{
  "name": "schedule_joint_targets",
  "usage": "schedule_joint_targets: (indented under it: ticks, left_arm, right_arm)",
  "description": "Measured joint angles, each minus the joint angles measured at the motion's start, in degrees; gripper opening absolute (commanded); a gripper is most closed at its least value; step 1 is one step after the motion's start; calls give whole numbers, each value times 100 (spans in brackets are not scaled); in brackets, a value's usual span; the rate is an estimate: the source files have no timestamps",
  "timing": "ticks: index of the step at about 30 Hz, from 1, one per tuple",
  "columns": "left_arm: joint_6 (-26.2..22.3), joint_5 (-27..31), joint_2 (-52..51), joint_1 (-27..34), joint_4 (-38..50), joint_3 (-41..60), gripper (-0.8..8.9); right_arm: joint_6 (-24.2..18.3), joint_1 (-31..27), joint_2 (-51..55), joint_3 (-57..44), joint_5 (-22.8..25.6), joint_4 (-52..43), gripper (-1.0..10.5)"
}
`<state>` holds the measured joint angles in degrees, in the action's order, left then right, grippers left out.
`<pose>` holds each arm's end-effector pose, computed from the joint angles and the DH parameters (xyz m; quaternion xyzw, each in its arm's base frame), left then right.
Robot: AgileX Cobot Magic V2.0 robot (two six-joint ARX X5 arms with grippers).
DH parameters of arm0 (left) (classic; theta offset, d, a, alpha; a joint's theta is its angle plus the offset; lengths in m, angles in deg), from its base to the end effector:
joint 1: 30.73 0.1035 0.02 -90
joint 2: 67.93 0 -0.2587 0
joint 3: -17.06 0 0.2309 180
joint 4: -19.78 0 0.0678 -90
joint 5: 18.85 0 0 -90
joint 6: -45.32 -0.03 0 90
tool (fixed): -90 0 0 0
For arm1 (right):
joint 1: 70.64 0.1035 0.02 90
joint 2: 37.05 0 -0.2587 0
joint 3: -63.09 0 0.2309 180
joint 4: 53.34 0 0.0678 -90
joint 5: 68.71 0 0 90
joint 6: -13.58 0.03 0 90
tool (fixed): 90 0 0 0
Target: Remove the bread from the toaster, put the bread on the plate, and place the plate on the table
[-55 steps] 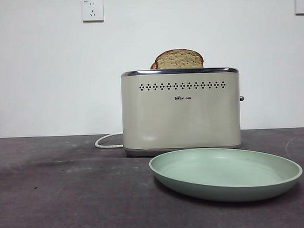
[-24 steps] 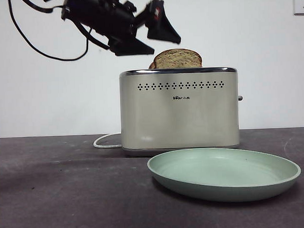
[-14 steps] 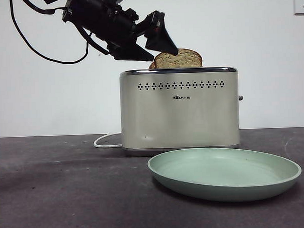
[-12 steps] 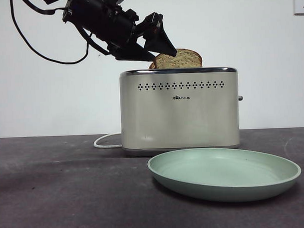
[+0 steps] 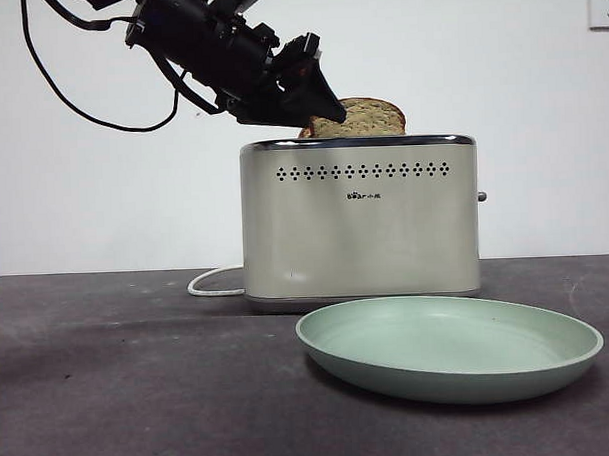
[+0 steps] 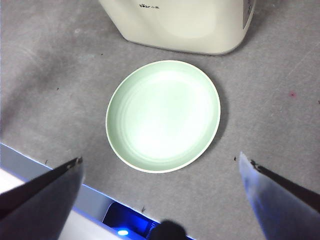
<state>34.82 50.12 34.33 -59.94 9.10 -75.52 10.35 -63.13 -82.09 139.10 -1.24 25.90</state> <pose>0.3372 -0.2009 0.2841 0.0941 0.1373 -0.4322 0.8863 0.0964 0.0243 0.3341 0.0286 0.3986 0.2478 0.8826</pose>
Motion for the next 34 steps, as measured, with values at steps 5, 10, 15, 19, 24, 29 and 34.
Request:
schedule_joint_targets:
  ticks: [5, 10, 15, 19, 24, 29, 34]
  left_arm:
    - [-2, 57, 0, 2, 20, -2, -15]
    - [0, 55, 2, 0, 57, -2, -8]
    - [7, 48, 2, 22, 251, -2, -8]
    - [111, 31, -77, 118, 284, -11, -8]
    - [177, 59, -446, 352, 122, -72, -8]
    - [267, 109, -1097, 507, -26, -94, -8]
    - [278, 149, -1812, 643, -439, -103, -8]
  right_arm:
    - [0, 0, 0, 0, 0, 0, 659]
    - [2, 0, 0, 0, 0, 0, 658]
    - [24, -2, 0, 0, 2, 0, 658]
    - [26, 0, 0, 0, 0, 0, 658]
    - [26, 0, 0, 0, 0, 0, 658]
    - [28, 0, 0, 0, 0, 0, 658]
    - [44, 0, 0, 0, 0, 0, 658]
